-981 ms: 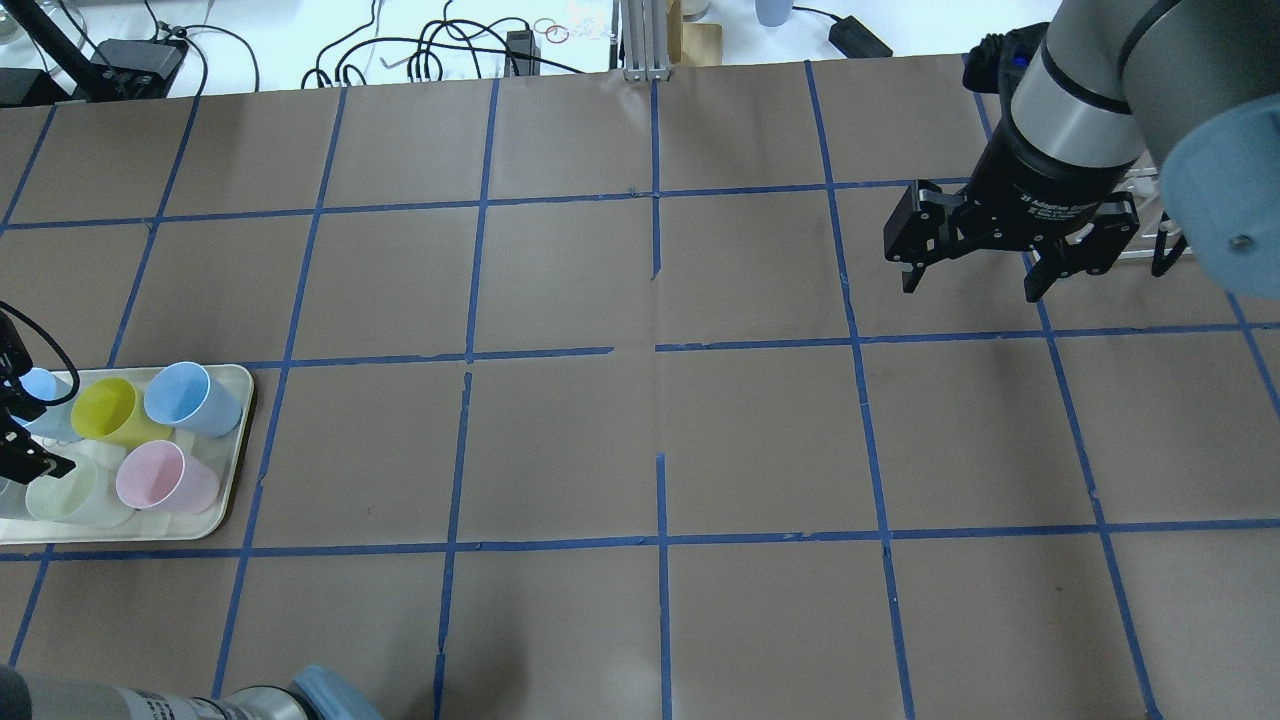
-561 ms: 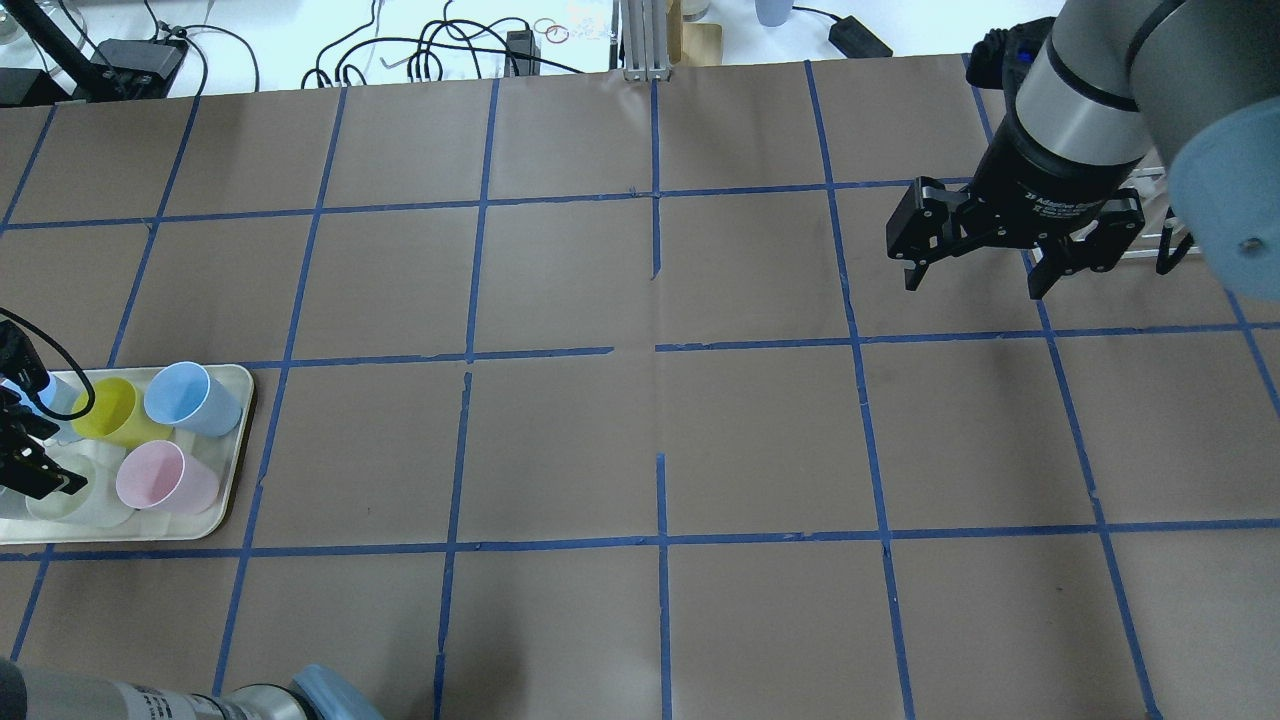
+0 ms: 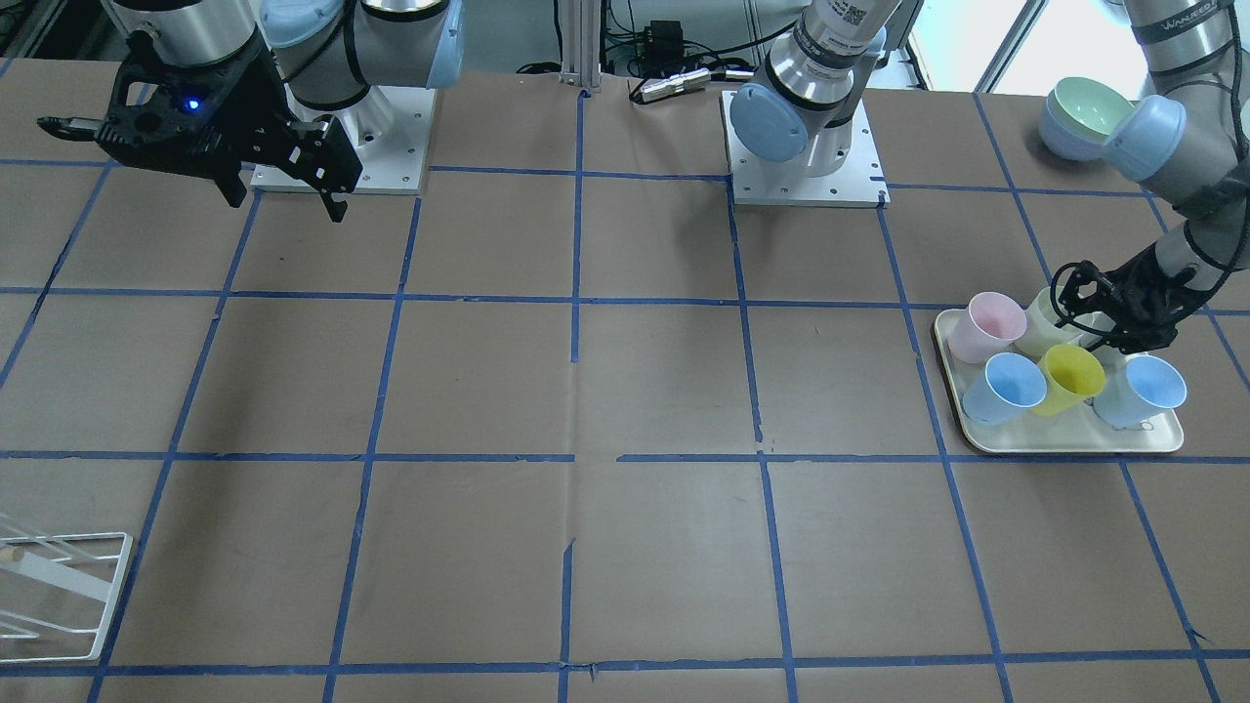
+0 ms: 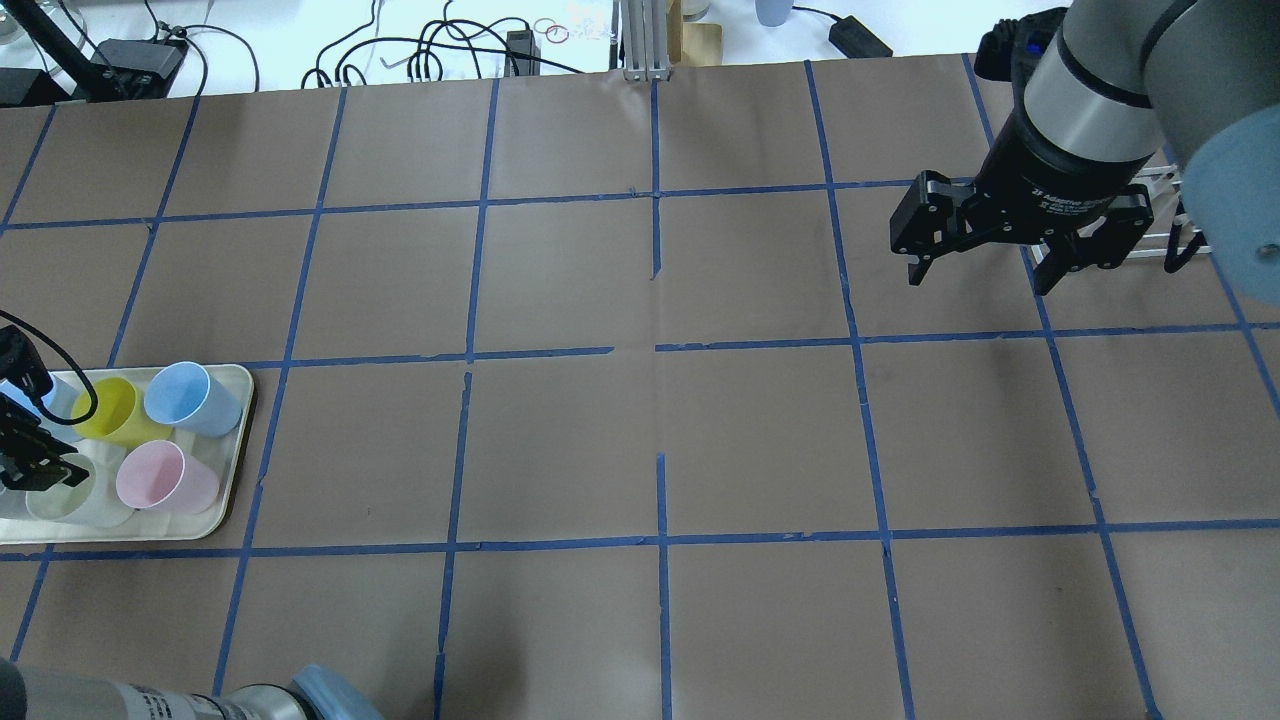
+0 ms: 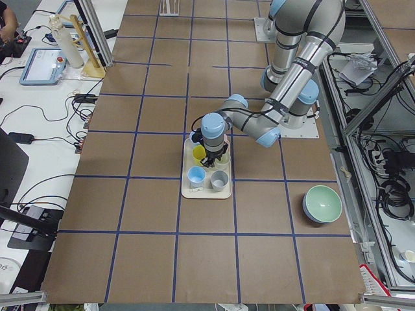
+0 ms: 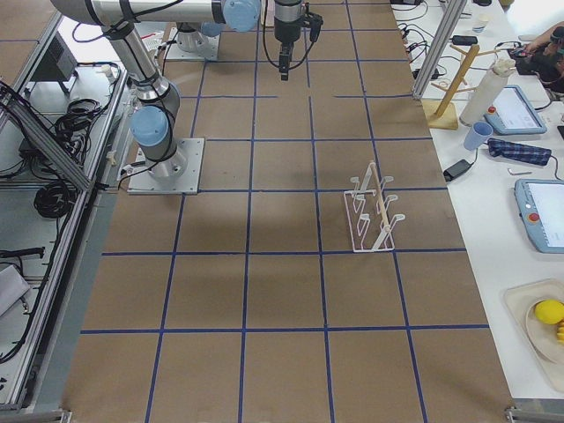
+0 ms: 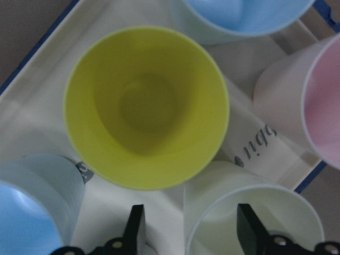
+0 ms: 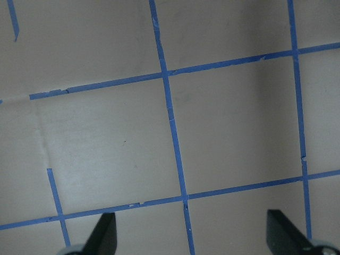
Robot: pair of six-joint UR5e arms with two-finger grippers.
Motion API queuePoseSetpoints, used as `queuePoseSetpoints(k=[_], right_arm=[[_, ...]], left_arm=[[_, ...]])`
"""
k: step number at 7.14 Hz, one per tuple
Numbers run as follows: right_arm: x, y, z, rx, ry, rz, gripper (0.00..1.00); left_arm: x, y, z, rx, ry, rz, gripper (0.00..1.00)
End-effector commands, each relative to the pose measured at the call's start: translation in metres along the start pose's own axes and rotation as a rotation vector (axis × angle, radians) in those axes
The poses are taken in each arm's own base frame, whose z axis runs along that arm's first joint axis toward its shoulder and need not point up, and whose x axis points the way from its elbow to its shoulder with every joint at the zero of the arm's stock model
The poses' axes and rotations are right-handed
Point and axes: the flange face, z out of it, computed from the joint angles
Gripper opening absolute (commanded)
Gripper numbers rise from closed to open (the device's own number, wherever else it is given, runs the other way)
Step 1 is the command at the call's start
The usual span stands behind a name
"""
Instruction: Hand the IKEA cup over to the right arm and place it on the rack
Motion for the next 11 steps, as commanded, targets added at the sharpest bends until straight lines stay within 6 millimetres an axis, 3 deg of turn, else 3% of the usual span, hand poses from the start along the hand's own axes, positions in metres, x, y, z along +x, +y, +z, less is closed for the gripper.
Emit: queuePoseSetpoints(k=[1, 3, 4, 7, 9, 10, 11], right_arm=[[0.001, -0.001, -0.003, 0.008, -0.001, 0.000, 1.00], [0.000, -0.002, -0.003, 0.006, -0.018, 0.013, 1.00], [0.000, -0.001, -0.005, 0.006, -0.019, 0.011, 1.00], [0.000, -0.005, -0.009, 0.027, -0.057, 0.016, 1.00], [-0.011, -0.013, -0.005, 0.000, -0.327, -0.019, 1.00], [-0.011, -0.018, -0.014, 0.012, -0.497, -0.039, 1.00], [-0.014, -0.023, -0.023, 0.010, -0.696, -0.014, 1.00]], left_arm=[[-0.001, 0.000, -0.003, -0.003, -0.005, -0.001, 0.05], [0.001, 0.001, -0.013, -0.015, -0.014, -0.001, 0.00], [0.001, 0.004, -0.031, -0.041, -0.035, -0.003, 0.00], [0.012, 0.001, -0.118, -0.014, 0.039, -0.041, 0.00], [0.032, -0.021, -0.158, 0.139, 0.179, -0.182, 0.00], [0.047, -0.044, -0.165, 0.246, 0.279, -0.274, 0.00], [0.064, -0.085, -0.168, 0.314, 0.344, -0.271, 0.00]])
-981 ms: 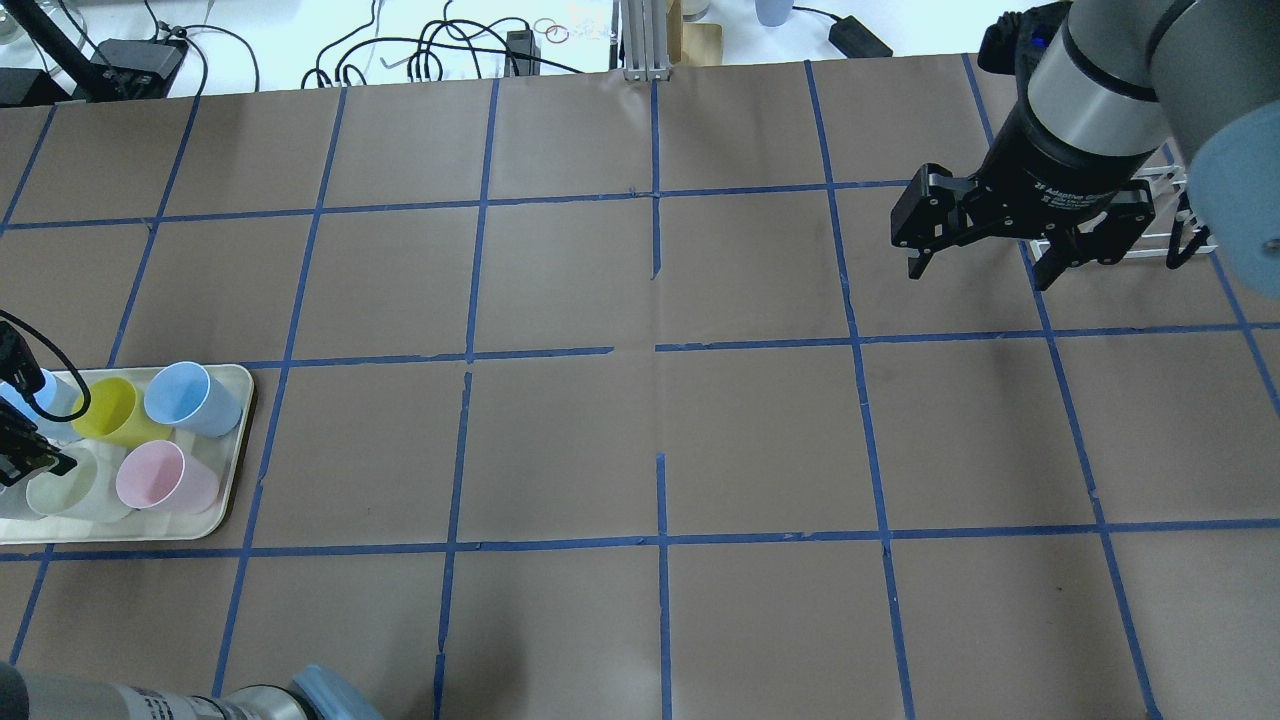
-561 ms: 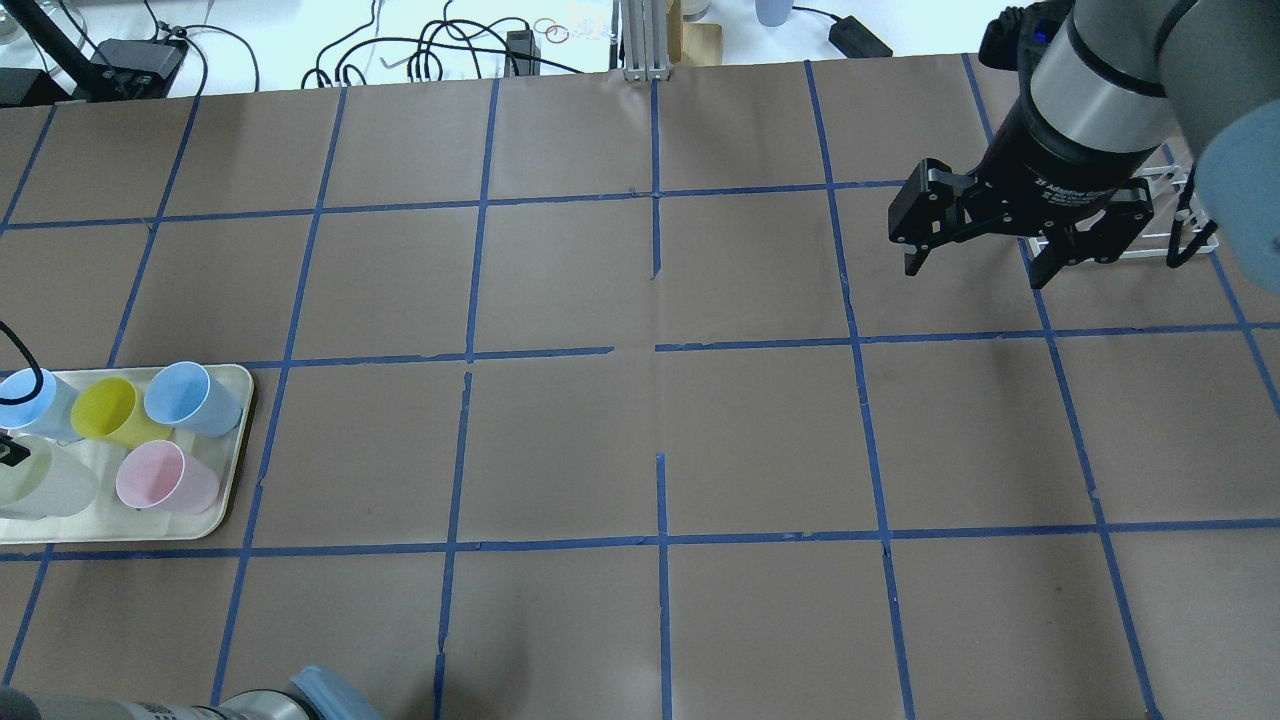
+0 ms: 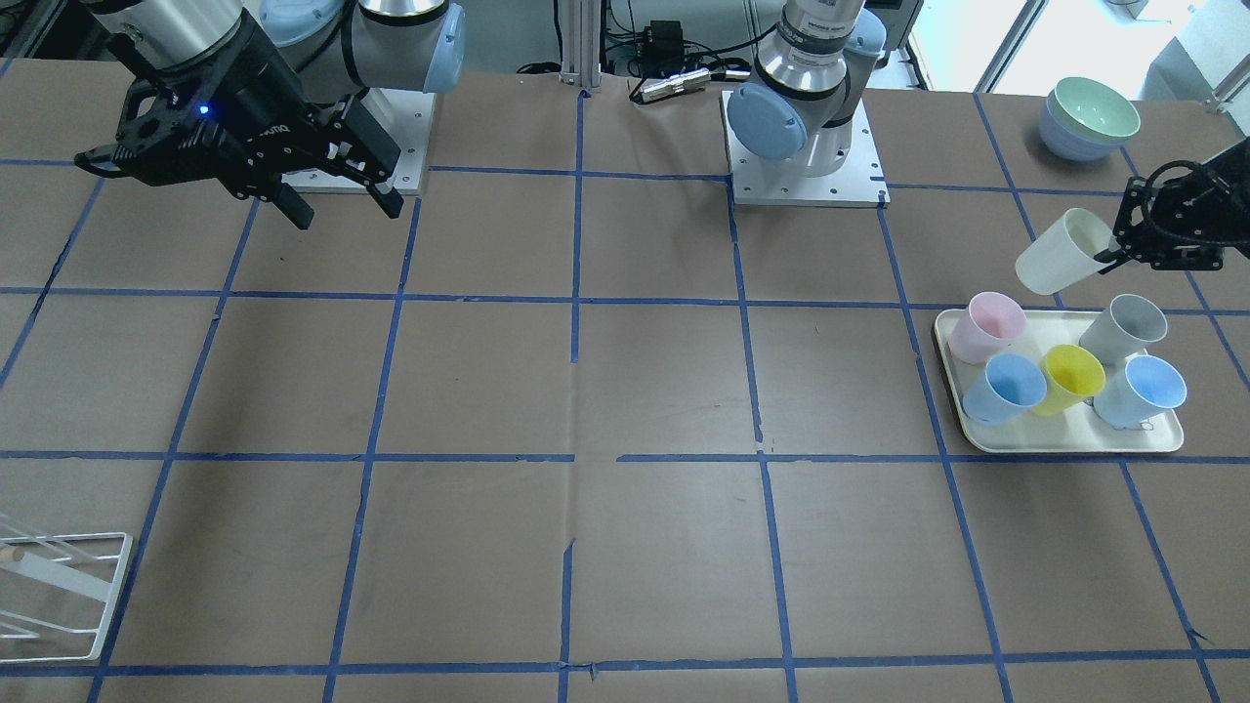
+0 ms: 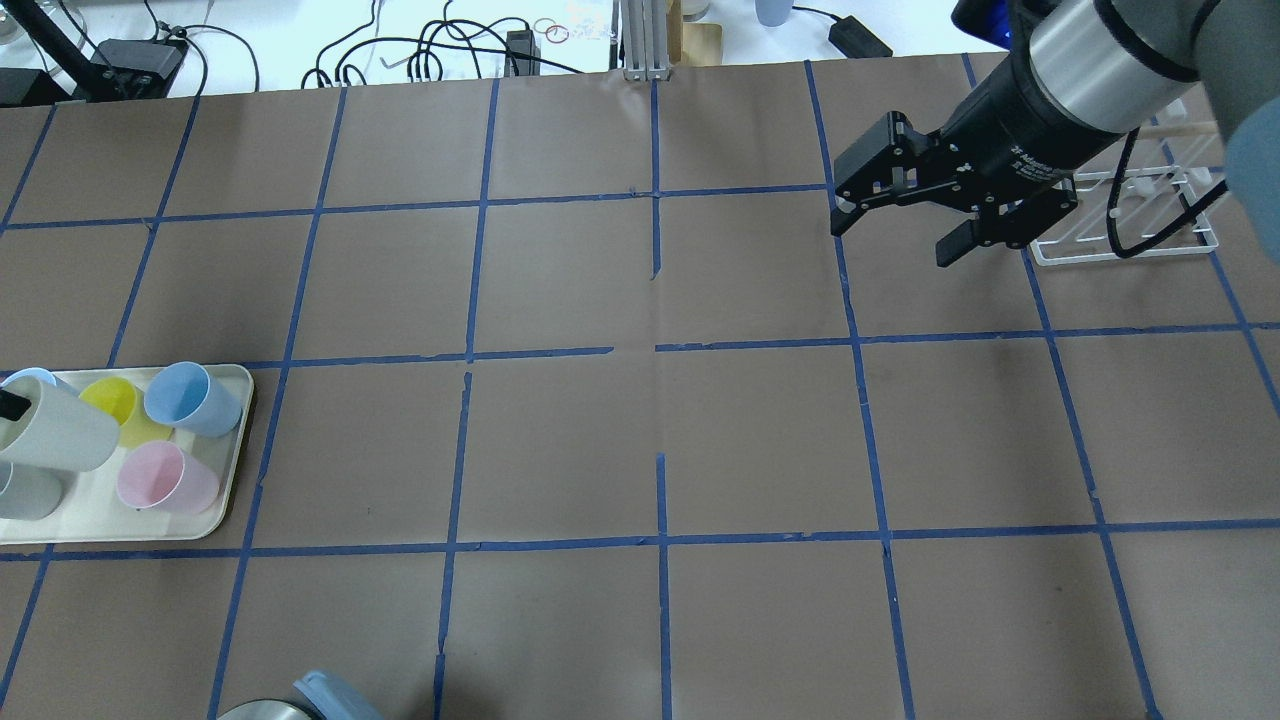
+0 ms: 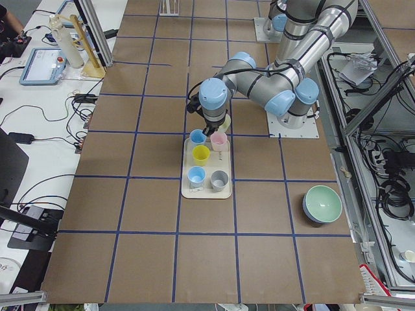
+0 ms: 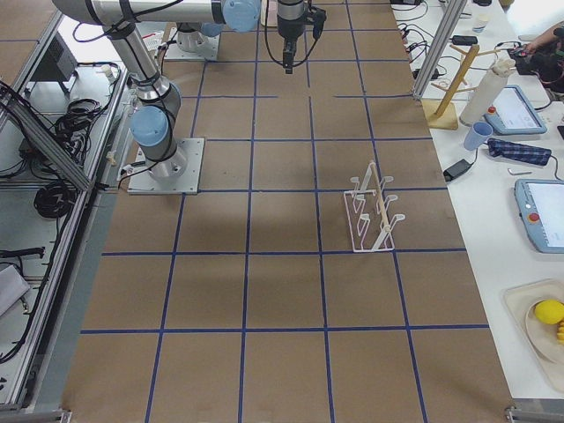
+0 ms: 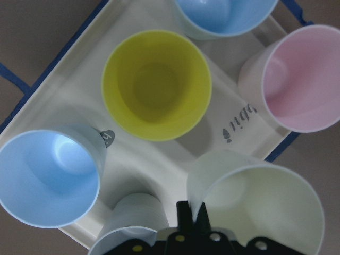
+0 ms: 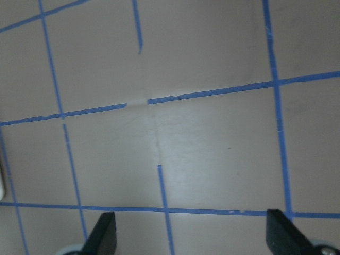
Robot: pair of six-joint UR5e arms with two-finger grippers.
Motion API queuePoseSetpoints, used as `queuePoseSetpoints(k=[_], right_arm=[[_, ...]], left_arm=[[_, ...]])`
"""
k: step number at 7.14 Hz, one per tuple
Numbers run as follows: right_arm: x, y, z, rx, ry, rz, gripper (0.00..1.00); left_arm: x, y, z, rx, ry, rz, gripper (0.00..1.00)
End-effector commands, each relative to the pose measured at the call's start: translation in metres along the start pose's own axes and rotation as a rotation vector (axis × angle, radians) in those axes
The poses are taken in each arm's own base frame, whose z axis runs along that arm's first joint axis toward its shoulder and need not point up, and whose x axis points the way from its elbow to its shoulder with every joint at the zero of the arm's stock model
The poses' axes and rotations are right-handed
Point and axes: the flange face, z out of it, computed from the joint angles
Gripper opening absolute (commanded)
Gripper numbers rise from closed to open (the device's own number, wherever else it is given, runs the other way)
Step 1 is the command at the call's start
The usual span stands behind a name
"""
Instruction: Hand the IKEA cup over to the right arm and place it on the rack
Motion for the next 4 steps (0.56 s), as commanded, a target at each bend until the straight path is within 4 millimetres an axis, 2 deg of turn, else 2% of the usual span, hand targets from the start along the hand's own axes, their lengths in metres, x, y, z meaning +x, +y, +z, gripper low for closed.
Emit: queuePoseSetpoints(k=[1, 3, 4], right_arm=[[-0.020, -0.011, -0.018, 0.017, -0.460, 0.025, 1.00], [-0.019, -0.017, -0.031, 0.024, -0.697, 0.074, 1.00], [-0.017, -0.016, -0.019, -0.013, -0.820, 0.126, 1.00]], left_arm=[[0.056, -0.071, 0.020, 0.135, 0.174, -0.055, 0.00], [0.109, -0.133, 0.053, 0.266, 0.412, -0.183, 0.00], [0.143, -0.163, 0.069, 0.318, 0.518, -0.207, 0.00]])
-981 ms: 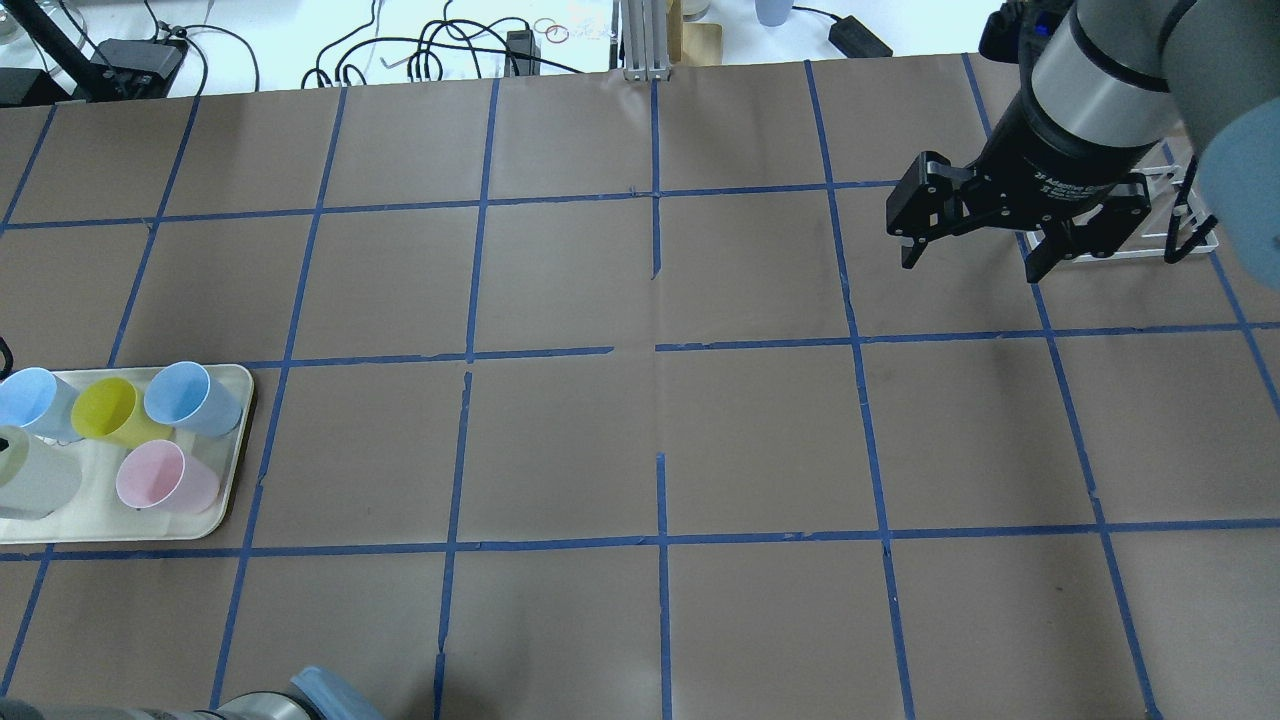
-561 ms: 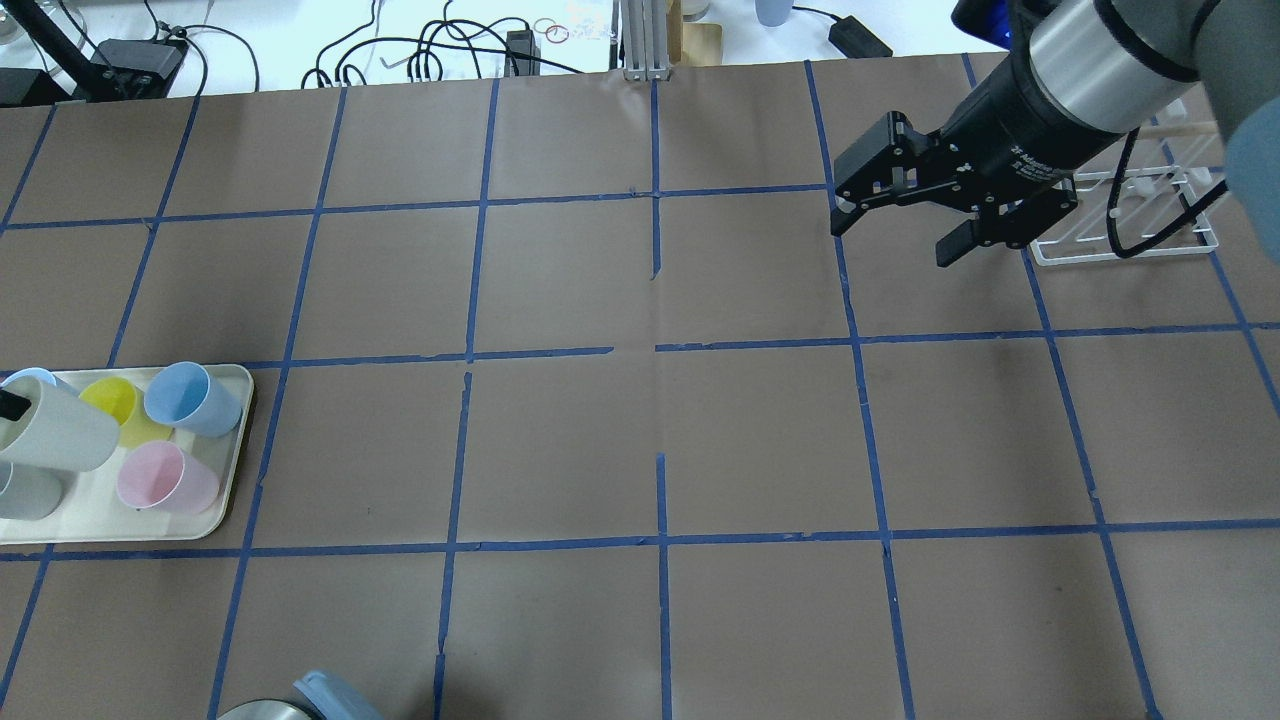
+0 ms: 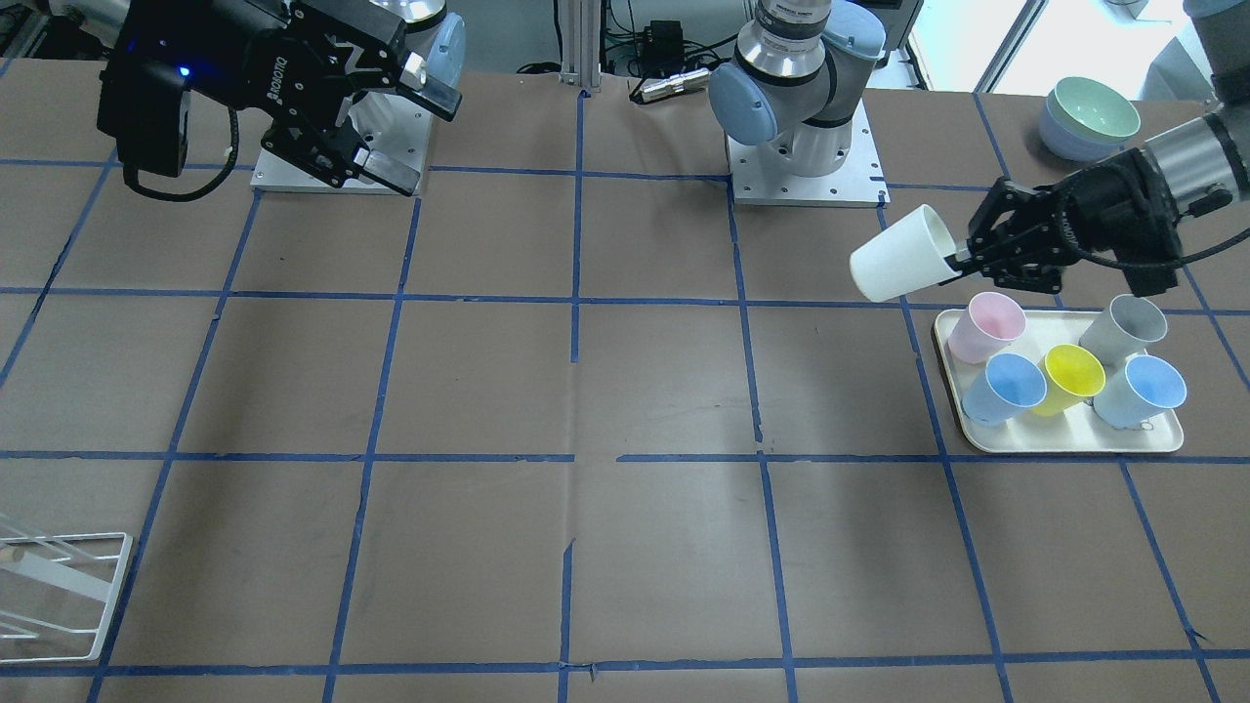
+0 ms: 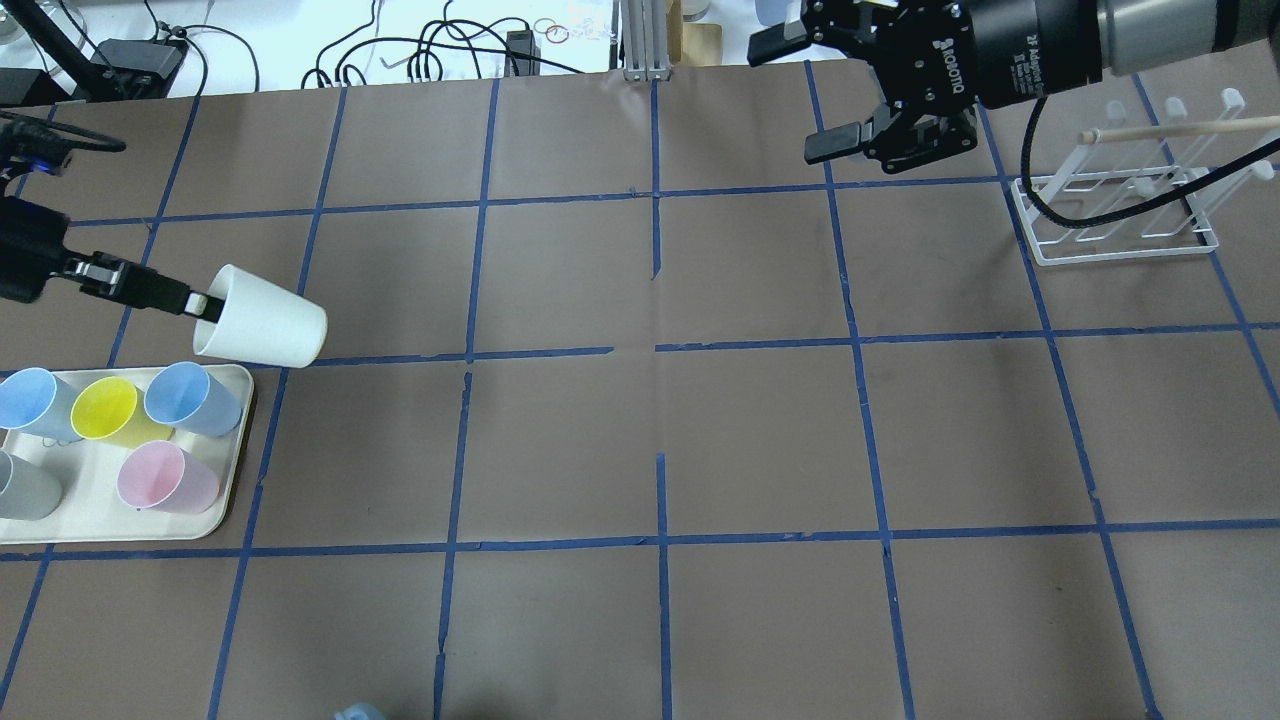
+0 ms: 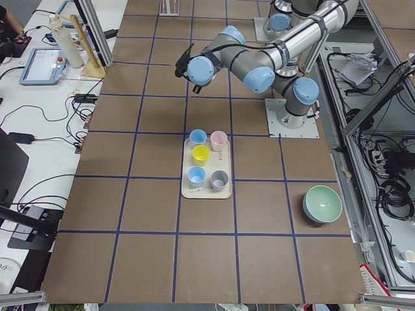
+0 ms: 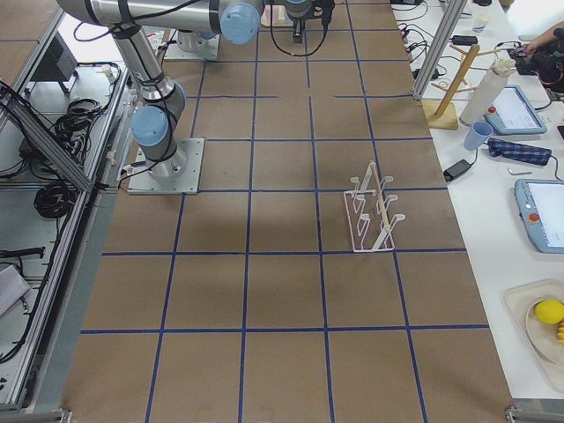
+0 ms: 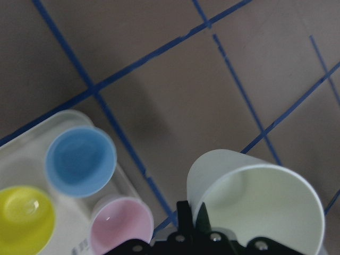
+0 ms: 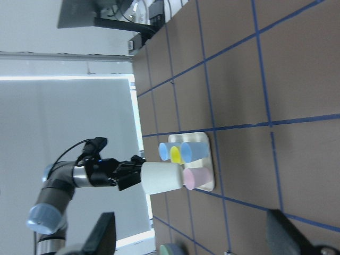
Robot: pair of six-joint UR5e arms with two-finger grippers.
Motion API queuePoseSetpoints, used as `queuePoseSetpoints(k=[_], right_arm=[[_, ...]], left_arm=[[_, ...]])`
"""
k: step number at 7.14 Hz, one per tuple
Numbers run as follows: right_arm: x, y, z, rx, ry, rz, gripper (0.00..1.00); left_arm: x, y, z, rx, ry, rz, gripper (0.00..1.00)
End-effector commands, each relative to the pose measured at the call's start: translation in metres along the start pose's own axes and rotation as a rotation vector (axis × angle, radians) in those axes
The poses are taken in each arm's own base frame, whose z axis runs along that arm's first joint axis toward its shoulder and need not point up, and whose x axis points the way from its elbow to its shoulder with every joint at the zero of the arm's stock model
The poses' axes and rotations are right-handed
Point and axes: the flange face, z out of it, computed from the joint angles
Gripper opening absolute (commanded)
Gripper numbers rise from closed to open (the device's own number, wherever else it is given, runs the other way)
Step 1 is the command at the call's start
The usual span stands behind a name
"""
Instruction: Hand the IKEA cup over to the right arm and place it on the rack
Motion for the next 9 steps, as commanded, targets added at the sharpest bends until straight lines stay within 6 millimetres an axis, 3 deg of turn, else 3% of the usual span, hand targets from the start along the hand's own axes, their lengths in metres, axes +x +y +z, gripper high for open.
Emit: queuePoseSetpoints(k=[1, 3, 6, 8, 9], right_arm=[[0.017, 0.000, 0.010, -0.023, -0.246, 0.107, 1.00], [0.045, -0.004, 0.010, -0.015, -0.266, 0.174, 1.00], [0.053, -0.009, 0.016, -0.039, -0.343, 0.277, 1.00], [0.056, -0.009, 0.018, -0.052, -0.353, 0.333, 1.00], [0.053, -0.007, 0.018, -0.053, -0.355, 0.330, 1.00]], left_arm=[[0.053, -0.030, 0.063, 0.100, 0.247, -0.120, 0.00], [0.094, -0.045, 0.101, 0.169, 0.442, -0.220, 0.00], [0.150, -0.078, 0.165, 0.286, 0.631, -0.257, 0.00], [0.178, -0.082, 0.176, 0.328, 0.691, -0.291, 0.00], [0.183, -0.080, 0.183, 0.313, 0.697, -0.294, 0.00]])
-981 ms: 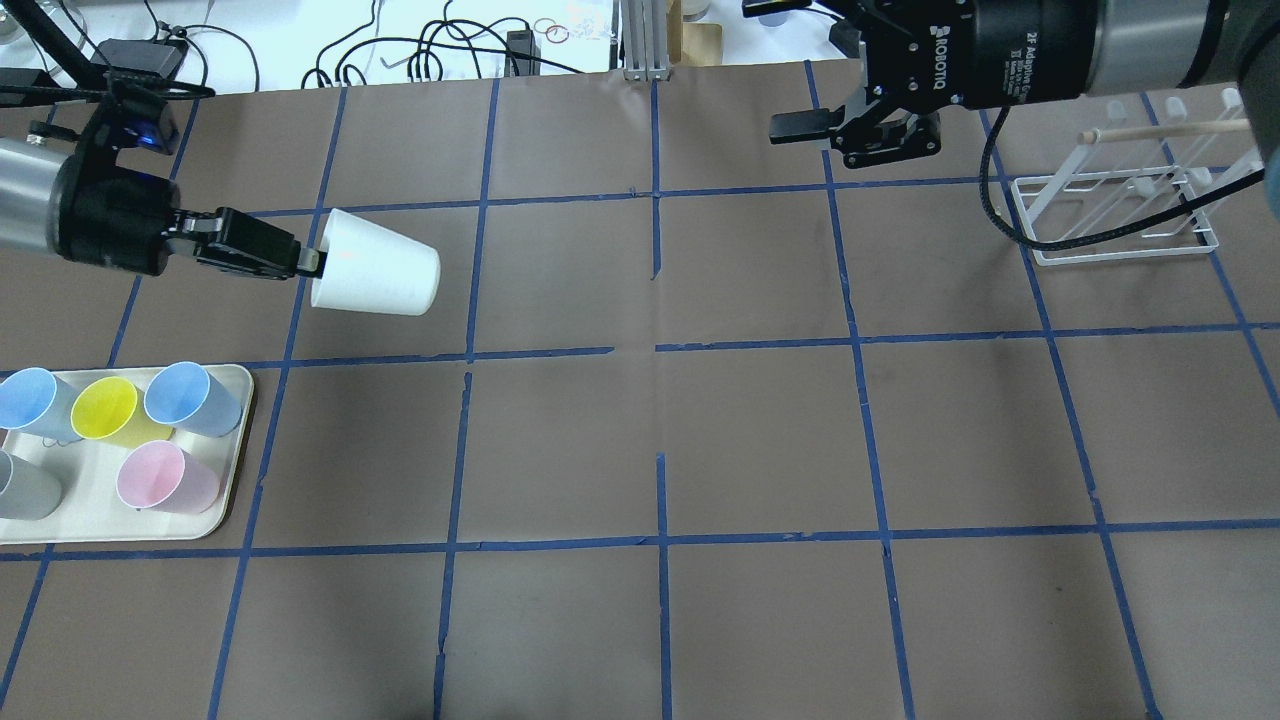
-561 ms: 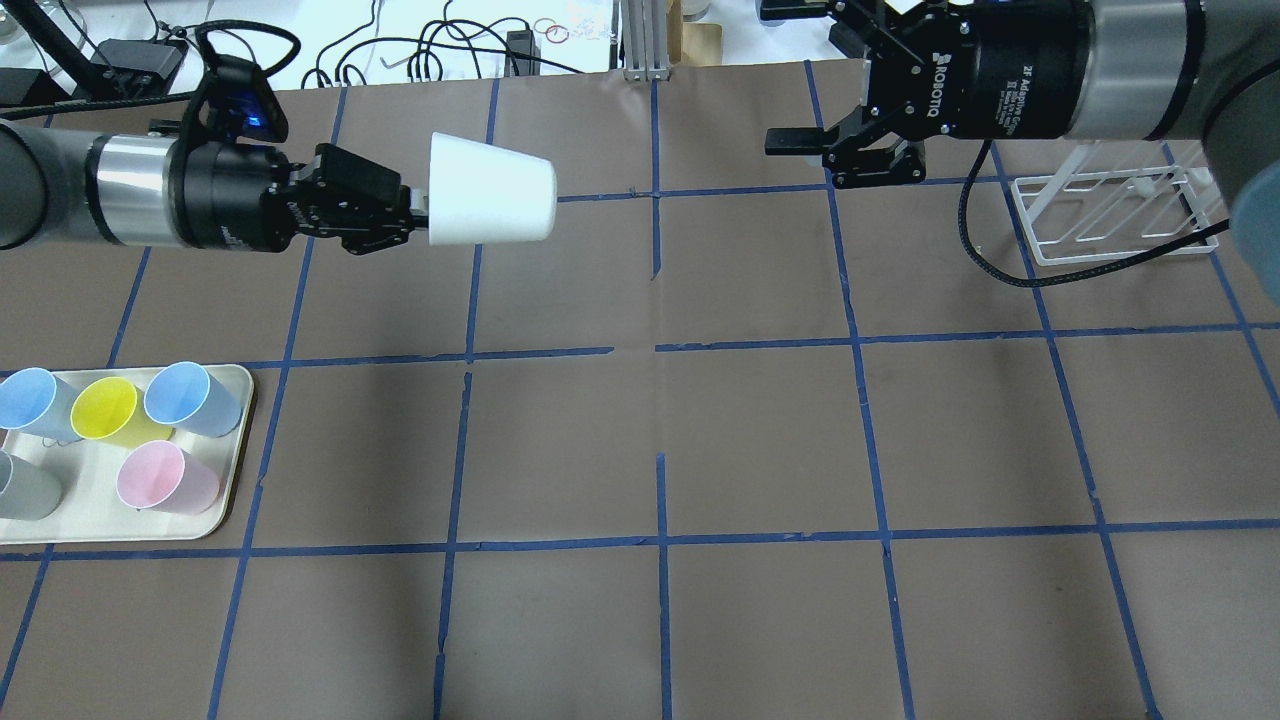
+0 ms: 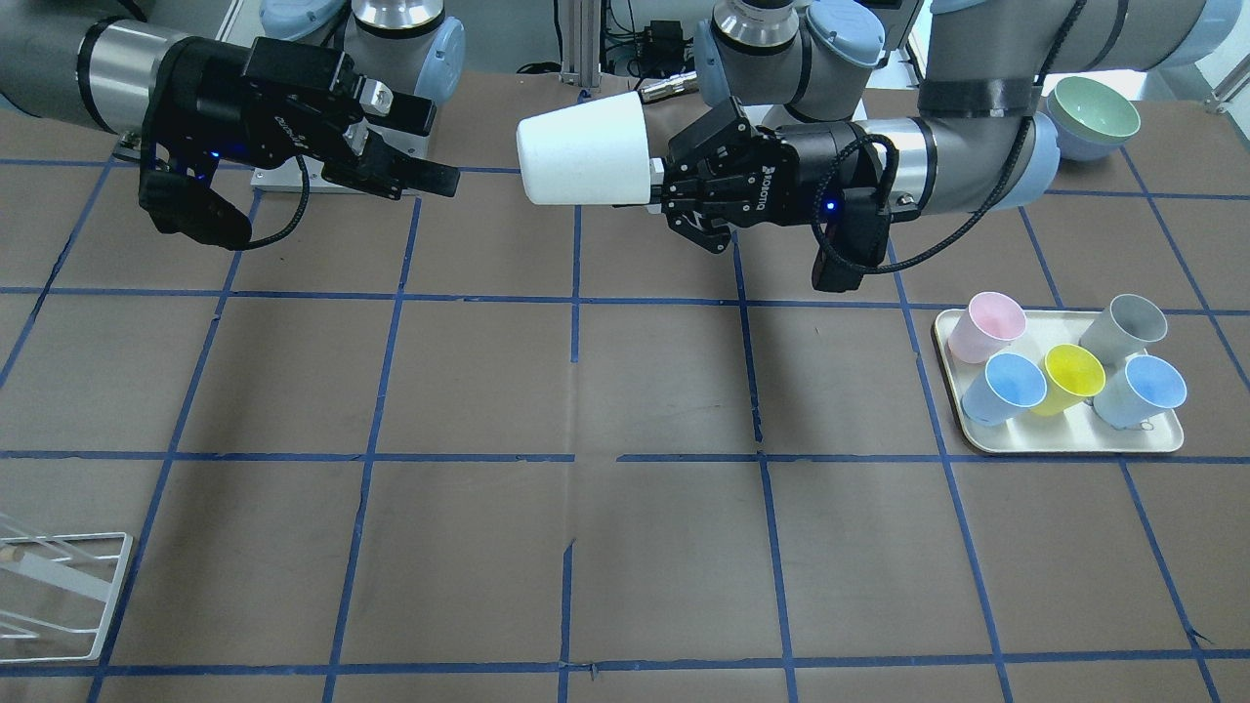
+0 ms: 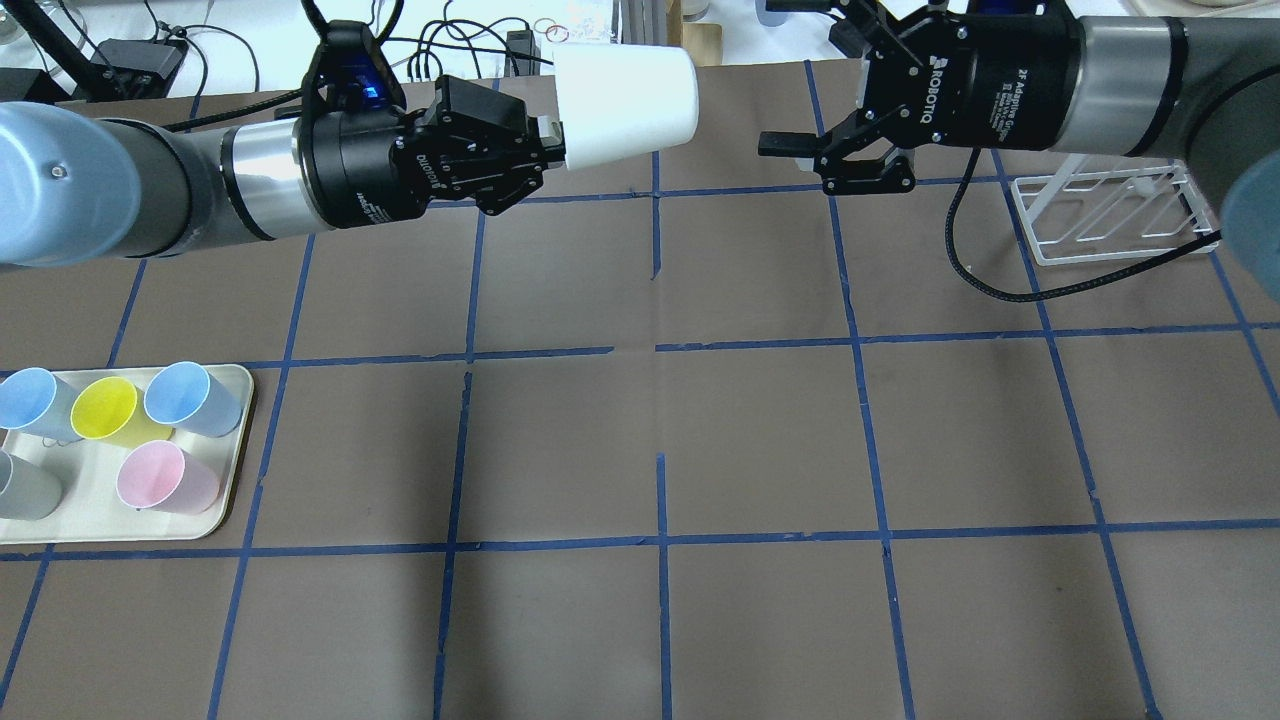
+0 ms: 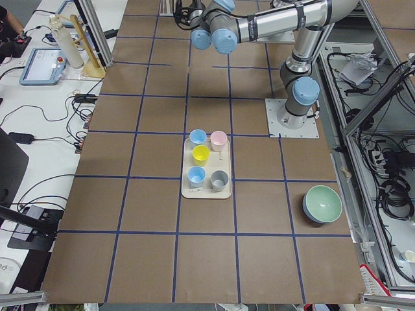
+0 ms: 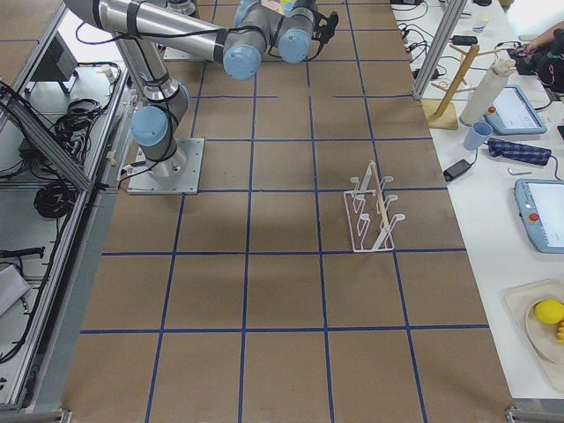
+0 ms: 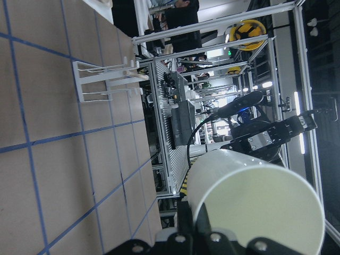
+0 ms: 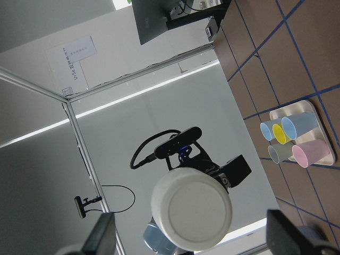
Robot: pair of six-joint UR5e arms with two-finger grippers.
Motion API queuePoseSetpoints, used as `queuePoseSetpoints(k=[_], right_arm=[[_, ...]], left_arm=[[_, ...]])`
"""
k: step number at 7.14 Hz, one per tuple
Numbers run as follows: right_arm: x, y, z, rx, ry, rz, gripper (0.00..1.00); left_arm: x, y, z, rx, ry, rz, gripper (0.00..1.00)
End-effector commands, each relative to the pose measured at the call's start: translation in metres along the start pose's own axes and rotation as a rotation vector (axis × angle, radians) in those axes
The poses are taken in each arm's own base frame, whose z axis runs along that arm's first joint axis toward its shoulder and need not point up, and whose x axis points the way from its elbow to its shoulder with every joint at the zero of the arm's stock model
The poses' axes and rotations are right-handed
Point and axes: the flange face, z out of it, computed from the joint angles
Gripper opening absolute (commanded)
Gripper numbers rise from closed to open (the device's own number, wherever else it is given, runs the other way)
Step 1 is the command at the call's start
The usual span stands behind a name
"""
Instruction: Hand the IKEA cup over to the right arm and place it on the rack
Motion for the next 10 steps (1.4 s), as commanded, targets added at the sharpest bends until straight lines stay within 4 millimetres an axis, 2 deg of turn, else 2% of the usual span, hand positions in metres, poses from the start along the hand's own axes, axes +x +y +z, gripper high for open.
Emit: queuePoseSetpoints(k=[1, 3, 5, 7, 10], right_arm=[[-0.002, 0.004, 0.002, -0.005, -0.003, 0.024, 1.00], [-0.008, 0.009, 0.004, -0.012, -0.042, 0.050, 1.00], [-0.004, 0.005, 0.007, -0.018, -0.038, 0.042, 1.00], [0.001, 0.007, 0.023, -0.049, -0.017, 0.044, 1.00], [0.003, 0.009, 0.030, -0.065, -0.007, 0.060, 0.98]], left_arm=[[-0.001, 0.005, 0.013, -0.004, 0.017, -0.018, 0.00], [-0.003, 0.004, 0.014, -0.008, 0.016, -0.023, 0.00], [-0.003, 0.005, 0.017, -0.013, 0.018, -0.025, 0.00], [-0.004, 0.007, 0.022, -0.023, 0.019, -0.026, 0.00], [-0.006, 0.008, 0.023, -0.025, 0.019, -0.031, 0.00]])
